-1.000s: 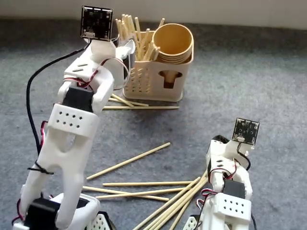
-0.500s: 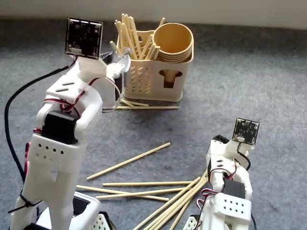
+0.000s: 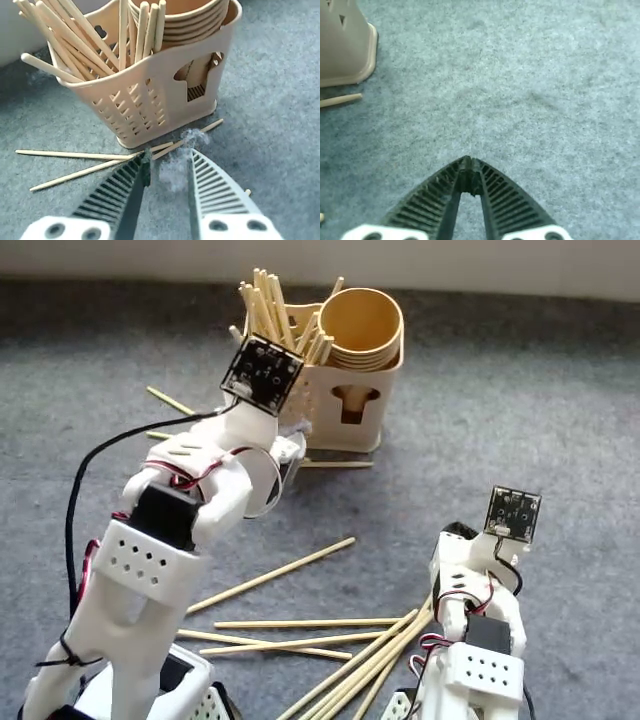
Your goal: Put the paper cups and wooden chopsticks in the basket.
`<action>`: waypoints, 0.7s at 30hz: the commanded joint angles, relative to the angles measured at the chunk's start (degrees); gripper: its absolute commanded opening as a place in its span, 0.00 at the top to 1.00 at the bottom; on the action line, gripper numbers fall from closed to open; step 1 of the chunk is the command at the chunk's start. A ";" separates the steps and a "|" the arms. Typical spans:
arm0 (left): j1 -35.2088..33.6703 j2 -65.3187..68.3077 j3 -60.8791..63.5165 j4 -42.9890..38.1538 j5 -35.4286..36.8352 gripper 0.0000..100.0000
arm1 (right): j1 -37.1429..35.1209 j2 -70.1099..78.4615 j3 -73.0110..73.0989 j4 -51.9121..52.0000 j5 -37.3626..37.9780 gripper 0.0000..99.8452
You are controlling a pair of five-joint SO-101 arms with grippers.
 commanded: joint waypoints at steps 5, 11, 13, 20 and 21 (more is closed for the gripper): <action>4.79 -1.01 4.88 0.00 -2.37 0.87 | 0.31 -0.66 -0.66 -1.54 -0.53 0.99; 10.15 -0.92 13.67 -3.43 -8.35 0.87 | 0.31 -0.66 -0.66 -1.54 -0.53 0.99; 11.21 -0.92 16.84 -6.15 -9.76 0.88 | 0.31 -0.66 -0.66 -1.54 -0.53 0.99; 14.11 -0.84 19.47 -7.82 -10.37 0.93 | 0.31 -0.66 -0.66 -1.54 -0.62 0.99; 14.37 -0.75 19.56 -7.82 -10.29 0.93 | 0.31 -0.66 -0.66 -1.54 -0.62 0.99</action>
